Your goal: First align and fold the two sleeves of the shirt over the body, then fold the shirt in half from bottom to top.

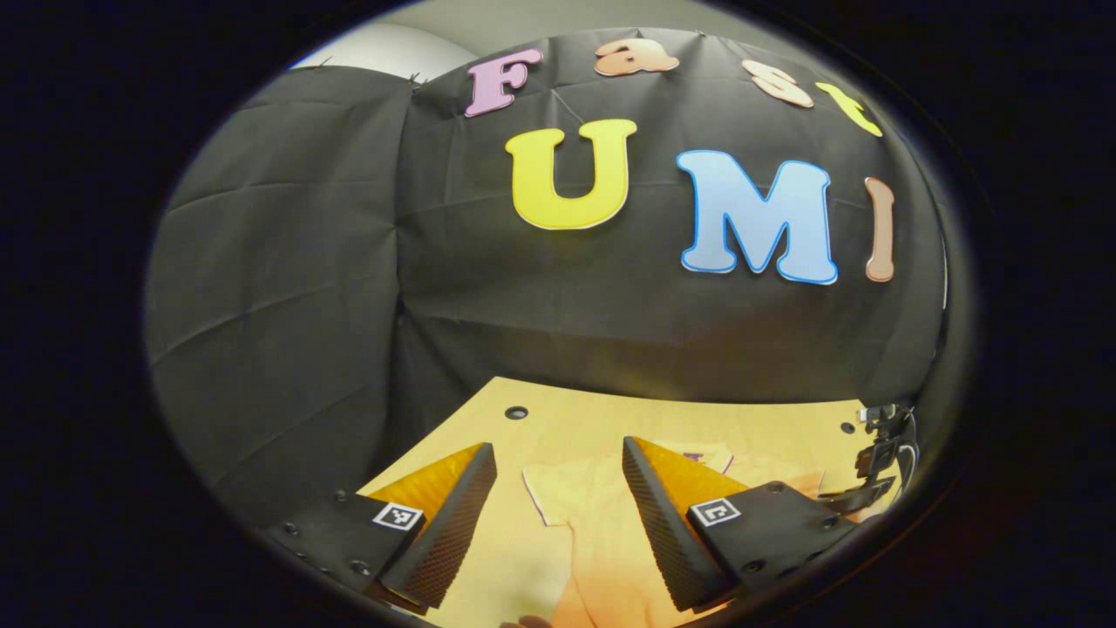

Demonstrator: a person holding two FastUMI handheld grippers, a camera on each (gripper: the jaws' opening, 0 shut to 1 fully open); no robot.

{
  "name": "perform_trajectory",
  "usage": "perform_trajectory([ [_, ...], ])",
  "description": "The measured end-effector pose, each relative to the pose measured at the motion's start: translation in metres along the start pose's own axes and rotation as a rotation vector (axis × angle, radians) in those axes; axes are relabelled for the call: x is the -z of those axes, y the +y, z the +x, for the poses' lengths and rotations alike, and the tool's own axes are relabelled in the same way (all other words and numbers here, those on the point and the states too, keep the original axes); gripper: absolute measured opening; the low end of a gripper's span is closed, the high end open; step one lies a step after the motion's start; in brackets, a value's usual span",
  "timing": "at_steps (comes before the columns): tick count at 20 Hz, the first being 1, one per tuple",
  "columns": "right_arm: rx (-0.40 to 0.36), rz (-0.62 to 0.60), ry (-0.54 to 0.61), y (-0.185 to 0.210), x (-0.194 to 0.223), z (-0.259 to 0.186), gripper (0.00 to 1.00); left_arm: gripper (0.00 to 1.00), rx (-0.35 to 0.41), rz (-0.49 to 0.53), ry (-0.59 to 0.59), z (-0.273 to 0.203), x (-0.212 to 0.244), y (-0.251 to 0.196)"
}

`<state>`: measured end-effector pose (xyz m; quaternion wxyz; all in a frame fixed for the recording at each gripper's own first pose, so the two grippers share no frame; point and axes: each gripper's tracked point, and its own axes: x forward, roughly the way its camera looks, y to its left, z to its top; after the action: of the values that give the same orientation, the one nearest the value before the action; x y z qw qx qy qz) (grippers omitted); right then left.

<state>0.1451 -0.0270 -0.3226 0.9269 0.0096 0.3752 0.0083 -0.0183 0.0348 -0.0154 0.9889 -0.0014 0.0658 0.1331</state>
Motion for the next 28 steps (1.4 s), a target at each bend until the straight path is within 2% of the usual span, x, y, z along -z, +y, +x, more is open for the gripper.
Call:
perform_trajectory([
  [2, -0.025, 0.021, 0.005, 0.002, -0.001, 0.003, 0.50, 0.94, -0.002, -0.005, 0.003, -0.001, 0.000, 0.000],
  [3, -0.035, 0.021, 0.008, 0.001, -0.001, 0.003, 0.42, 0.96, -0.004, -0.006, 0.004, 0.000, 0.000, 0.000],
  [4, -0.056, 0.035, 0.018, 0.001, -0.001, 0.000, 0.42, 0.94, -0.005, -0.009, 0.002, -0.001, 0.000, 0.000],
  [5, -0.062, 0.060, 0.016, 0.003, -0.005, 0.001, 0.07, 0.94, -0.006, -0.012, 0.003, 0.000, 0.000, -0.001],
  [7, -0.063, 0.079, 0.027, 0.003, -0.005, 0.004, 0.01, 0.96, -0.010, -0.018, 0.007, -0.001, 0.000, 0.000],
  [9, -0.052, 0.068, 0.038, 0.005, -0.008, 0.002, 0.01, 0.96, -0.012, -0.019, 0.009, -0.001, 0.001, 0.000],
  [12, -0.053, 0.043, -0.022, 0.018, -0.035, -0.004, 0.01, 0.96, -0.018, -0.017, 0.010, -0.002, 0.001, 0.001],
  [18, -0.186, 0.004, -0.110, 0.096, -0.079, -0.020, 0.01, 0.94, -0.041, -0.022, 0.009, -0.002, -0.001, 0.004],
  [23, -0.295, -0.116, -0.073, 0.164, -0.058, -0.024, 0.01, 0.94, -0.079, -0.035, 0.022, -0.003, 0.000, 0.006],
  [28, -0.312, -0.197, 0.021, 0.186, -0.027, -0.013, 0.02, 0.94, -0.098, -0.038, 0.042, -0.004, 0.002, 0.008],
])
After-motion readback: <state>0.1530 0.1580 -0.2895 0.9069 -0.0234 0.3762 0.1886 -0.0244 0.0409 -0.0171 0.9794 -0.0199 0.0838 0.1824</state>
